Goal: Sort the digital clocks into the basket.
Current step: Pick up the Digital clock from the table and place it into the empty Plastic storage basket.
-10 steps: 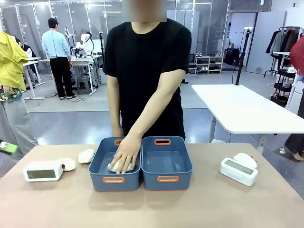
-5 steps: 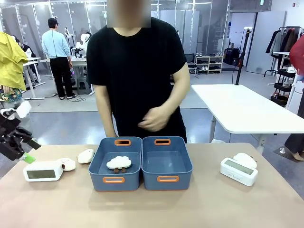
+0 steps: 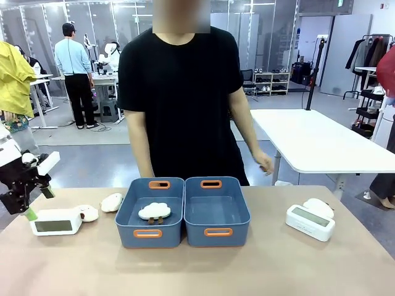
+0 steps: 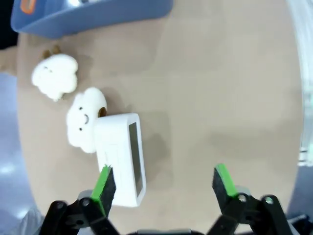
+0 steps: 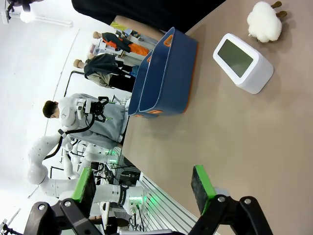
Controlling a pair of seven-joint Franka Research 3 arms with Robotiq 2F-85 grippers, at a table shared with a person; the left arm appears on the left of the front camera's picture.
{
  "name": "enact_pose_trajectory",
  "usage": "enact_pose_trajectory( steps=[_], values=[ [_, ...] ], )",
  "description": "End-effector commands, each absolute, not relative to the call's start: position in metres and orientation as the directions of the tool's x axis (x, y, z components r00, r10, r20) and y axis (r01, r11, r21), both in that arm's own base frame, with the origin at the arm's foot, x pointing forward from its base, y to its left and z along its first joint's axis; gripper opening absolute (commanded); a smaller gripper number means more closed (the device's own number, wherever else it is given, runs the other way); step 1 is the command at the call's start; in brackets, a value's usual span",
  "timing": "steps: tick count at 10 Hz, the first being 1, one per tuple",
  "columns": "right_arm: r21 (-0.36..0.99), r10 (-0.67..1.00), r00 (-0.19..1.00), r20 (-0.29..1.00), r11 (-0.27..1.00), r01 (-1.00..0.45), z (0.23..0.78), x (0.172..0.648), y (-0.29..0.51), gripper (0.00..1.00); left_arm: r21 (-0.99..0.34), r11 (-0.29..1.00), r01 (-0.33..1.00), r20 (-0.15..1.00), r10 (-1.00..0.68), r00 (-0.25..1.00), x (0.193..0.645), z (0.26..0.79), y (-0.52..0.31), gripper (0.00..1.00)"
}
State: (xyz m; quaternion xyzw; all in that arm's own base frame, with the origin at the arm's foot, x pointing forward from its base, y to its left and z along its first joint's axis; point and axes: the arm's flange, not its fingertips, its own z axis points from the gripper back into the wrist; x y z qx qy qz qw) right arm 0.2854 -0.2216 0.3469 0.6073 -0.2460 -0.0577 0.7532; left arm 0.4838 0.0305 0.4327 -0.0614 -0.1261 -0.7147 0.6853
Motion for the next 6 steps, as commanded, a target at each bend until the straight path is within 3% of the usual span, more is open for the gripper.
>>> enact_pose_trajectory(
  steps=[1, 6],
  values=[
    [0.943, -0.387, 0.871, 0.304, 0.251, -0.218, 0.348, 0.285, -0.223, 1.0, 0.095, -0.04, 0.995, 0.266, -0.962, -0.064, 0.478, 0.437, 0.028, 1.0],
    [0.943, -0.387, 0.871, 0.304, 0.251, -0.218, 0.348, 0.285, -0.223, 1.0, 0.133, -0.007, 0.991, 0.203, -0.979, -0.034, 0.502, 0.417, 0.02, 1.0]
  ],
)
